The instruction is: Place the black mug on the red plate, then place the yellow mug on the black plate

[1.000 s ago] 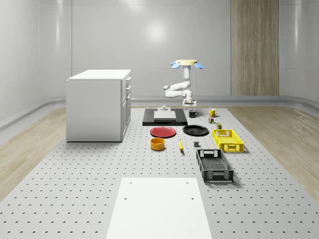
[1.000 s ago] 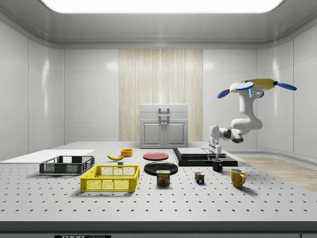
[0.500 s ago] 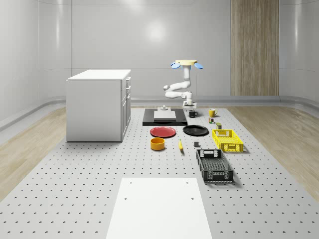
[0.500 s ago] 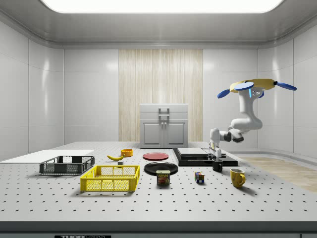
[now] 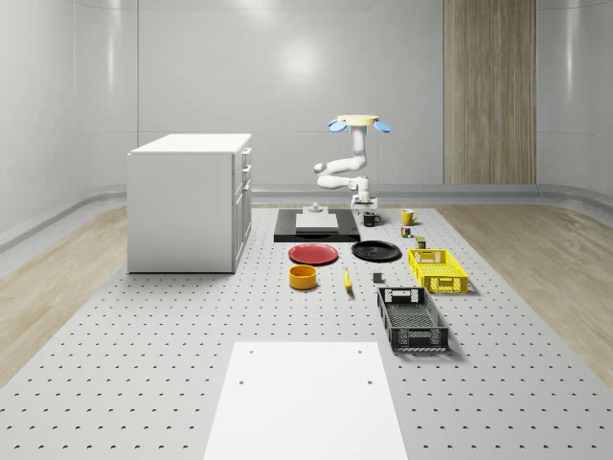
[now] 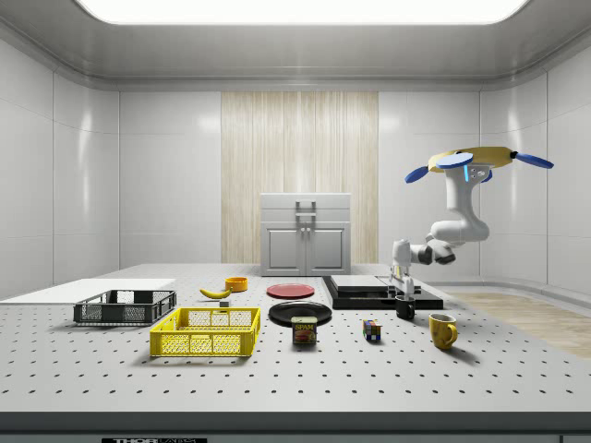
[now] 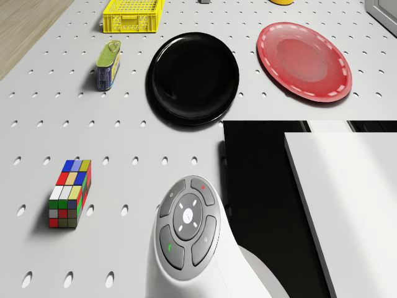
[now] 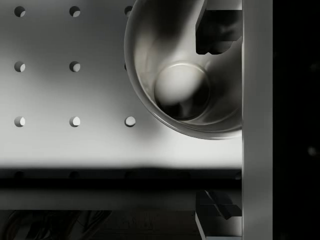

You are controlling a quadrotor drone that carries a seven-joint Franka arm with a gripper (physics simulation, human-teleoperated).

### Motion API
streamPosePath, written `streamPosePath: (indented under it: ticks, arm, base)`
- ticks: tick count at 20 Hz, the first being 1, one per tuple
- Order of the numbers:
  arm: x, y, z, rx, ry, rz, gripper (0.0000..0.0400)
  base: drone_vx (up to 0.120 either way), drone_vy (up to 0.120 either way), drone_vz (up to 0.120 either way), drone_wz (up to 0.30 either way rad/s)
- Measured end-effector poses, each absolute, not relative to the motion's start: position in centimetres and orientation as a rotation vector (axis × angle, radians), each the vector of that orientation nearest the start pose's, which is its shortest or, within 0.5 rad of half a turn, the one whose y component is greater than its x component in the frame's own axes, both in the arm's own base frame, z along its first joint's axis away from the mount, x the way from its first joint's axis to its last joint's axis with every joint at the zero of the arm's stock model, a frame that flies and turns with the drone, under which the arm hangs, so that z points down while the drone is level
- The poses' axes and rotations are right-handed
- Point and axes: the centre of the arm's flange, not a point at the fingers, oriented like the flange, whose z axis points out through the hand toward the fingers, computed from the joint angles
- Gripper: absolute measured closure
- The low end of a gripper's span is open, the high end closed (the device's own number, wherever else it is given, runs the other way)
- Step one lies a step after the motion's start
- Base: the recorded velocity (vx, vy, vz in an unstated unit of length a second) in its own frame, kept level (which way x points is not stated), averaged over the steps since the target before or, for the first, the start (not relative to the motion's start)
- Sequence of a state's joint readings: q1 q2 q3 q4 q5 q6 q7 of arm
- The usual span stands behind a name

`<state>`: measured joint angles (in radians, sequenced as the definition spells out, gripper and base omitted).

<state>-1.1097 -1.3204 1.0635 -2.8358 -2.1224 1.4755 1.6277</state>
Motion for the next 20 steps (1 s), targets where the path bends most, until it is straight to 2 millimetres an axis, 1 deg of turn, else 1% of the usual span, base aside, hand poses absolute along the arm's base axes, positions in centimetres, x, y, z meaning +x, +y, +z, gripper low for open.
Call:
streamPosePath:
  ticks: [5, 11, 12, 13, 14, 15, 17, 20]
  arm:
    - [30.19, -1.00, 57.17, 0.000, -0.002, 0.785, 0.0000]
    - [30.43, -1.00, 57.47, 0.000, -0.002, 0.785, 0.0000]
    - [30.47, -1.00, 57.50, 0.000, -0.002, 0.785, 0.0044]
    - [30.51, -1.00, 57.51, 0.000, -0.002, 0.785, 0.0099]
    - [30.54, -1.00, 57.53, 0.000, -0.002, 0.785, 0.0141]
    - [30.56, -1.00, 57.54, 0.000, -0.002, 0.785, 0.0174]
    - [30.59, -1.00, 57.55, 0.000, -0.002, 0.785, 0.0220]
    - [30.62, -1.00, 57.56, 0.000, -0.002, 0.785, 0.0257]
  base:
    - [0.000, 0.000, 0.000, 0.000]
    - [0.000, 0.000, 0.000, 0.000]
    - [0.000, 0.000, 0.000, 0.000]
    - [0.000, 0.000, 0.000, 0.000]
    - [0.000, 0.000, 0.000, 0.000]
    - [0.000, 0.000, 0.000, 0.000]
    - [0.000, 0.000, 0.000, 0.000]
    - [0.000, 0.000, 0.000, 0.000]
